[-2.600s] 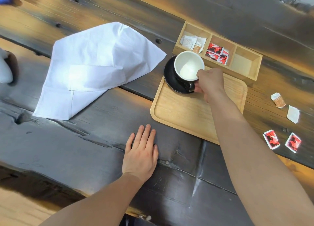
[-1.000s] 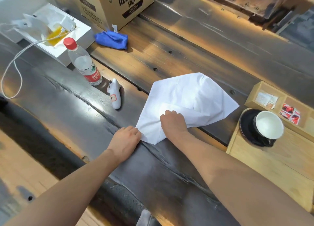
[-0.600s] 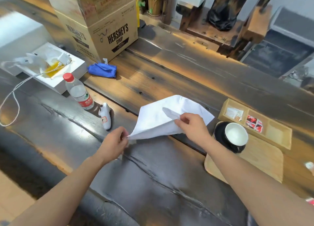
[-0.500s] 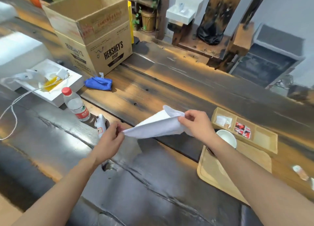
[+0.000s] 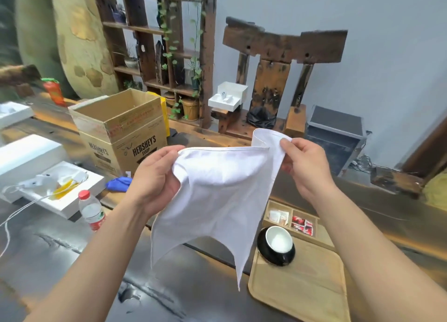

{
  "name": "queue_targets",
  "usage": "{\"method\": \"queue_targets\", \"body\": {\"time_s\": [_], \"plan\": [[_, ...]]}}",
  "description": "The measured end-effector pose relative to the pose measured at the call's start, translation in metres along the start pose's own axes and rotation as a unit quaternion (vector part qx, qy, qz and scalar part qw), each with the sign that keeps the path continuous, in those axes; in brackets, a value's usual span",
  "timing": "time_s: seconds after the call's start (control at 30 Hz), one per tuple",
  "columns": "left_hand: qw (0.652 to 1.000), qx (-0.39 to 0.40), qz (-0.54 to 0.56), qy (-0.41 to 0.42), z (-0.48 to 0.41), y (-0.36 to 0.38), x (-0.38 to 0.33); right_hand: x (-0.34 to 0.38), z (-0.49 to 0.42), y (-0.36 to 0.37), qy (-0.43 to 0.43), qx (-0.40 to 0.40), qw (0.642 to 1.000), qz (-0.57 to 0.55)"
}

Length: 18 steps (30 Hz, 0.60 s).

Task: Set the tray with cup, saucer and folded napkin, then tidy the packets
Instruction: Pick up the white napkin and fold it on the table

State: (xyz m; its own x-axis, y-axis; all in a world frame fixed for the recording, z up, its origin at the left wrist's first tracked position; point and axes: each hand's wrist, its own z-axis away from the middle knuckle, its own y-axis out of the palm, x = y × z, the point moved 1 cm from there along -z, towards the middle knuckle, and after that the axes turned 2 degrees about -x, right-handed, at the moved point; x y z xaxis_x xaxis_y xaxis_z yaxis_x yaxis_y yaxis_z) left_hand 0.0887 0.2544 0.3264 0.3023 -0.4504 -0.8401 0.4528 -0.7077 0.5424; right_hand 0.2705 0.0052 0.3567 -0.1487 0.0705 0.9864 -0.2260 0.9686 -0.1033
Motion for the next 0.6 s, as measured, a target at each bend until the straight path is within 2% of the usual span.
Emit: {"method": "queue_targets", "body": {"time_s": [0.13,0.23,0.3,0.4,0.5,0.6], "plan": [[1.0,-0.019,-0.021,0.014,-0.007,0.004,-0.005,0.005,0.0,-0.035,0.044,-0.057,0.997,-0.034],[0.995,-0.043,-0.09,0.027,-0.014,-0.014,-0.012,0.002,-0.002,-0.069,0.072,-0.096,0.991,-0.06],[0.987,-0.003,-0.159,0.027,-0.014,-0.023,-0.016,0.0,-0.002,-0.09,0.068,-0.095,0.991,-0.071],[0.978,0.076,-0.196,-0.001,-0.011,-0.026,-0.021,0.0,-0.002,-0.114,0.068,-0.086,0.991,-0.08],[0.973,0.084,-0.215,-0.017,-0.007,-0.017,-0.025,0.004,0.0,-0.13,0.063,-0.073,0.99,-0.106],[0.974,0.075,-0.212,0.001,0.001,0.006,-0.019,0.01,0.009,-0.136,0.021,-0.055,0.993,-0.104]]}}
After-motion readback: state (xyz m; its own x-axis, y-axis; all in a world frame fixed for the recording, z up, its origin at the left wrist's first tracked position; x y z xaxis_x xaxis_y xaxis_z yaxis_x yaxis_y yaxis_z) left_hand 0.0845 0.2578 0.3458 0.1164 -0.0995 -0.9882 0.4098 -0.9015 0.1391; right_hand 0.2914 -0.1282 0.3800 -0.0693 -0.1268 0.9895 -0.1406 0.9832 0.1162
